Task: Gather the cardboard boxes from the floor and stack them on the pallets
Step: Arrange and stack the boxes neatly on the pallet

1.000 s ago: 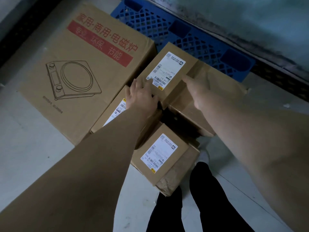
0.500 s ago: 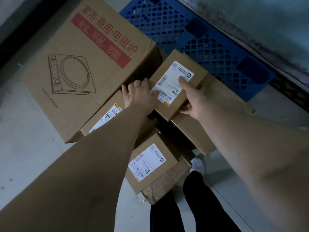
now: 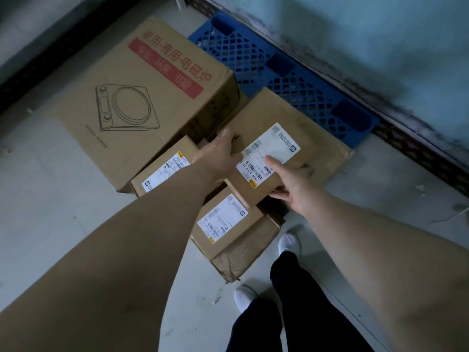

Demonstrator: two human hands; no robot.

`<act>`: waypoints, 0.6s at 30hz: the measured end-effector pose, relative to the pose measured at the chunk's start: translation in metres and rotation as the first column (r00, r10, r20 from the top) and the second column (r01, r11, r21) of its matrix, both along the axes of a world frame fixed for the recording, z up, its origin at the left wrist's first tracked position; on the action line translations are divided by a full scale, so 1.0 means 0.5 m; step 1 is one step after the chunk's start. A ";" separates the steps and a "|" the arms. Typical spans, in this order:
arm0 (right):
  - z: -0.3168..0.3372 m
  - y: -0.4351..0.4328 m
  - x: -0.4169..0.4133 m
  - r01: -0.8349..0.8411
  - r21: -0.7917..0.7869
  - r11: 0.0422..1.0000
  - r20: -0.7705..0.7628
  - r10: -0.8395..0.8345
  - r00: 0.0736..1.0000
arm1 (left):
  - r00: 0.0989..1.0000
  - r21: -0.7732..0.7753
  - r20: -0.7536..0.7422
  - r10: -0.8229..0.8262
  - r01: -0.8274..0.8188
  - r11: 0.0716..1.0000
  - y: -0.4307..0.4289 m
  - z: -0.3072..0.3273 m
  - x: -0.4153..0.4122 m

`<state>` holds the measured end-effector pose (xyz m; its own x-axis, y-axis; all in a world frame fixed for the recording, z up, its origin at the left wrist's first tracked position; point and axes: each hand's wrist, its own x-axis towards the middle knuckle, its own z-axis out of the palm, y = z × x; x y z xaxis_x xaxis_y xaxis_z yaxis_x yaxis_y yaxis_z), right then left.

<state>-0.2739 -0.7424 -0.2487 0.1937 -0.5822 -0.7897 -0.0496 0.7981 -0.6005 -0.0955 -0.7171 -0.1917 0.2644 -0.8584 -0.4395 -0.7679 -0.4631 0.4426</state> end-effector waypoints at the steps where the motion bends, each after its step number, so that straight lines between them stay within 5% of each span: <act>1: 0.010 0.035 0.002 -0.011 -0.011 1.000 0.018 0.011 1.000 | 1.000 0.008 0.003 -0.011 0.011 1.000 0.031 0.011 0.005; 5: 0.019 0.153 0.009 0.014 -0.031 0.999 0.001 -0.014 1.000 | 0.997 -0.020 0.046 -0.057 0.058 0.998 0.143 0.034 0.020; 12: 0.038 0.228 0.001 0.071 -0.154 0.986 -0.097 -0.086 0.992 | 0.996 -0.097 -0.086 0.002 -0.011 0.995 0.245 0.029 0.010; 18: 0.038 0.267 0.008 0.054 -0.062 0.997 -0.162 -0.064 0.985 | 0.998 -0.082 -0.065 -0.002 -0.003 0.997 0.273 0.012 0.015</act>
<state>-0.2698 -0.6090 -0.2299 0.0286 -0.6335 -0.7732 -0.1048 0.7674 -0.6326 -0.0879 -0.5806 -0.1857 0.2378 -0.8922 -0.3840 -0.7359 -0.4236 0.5283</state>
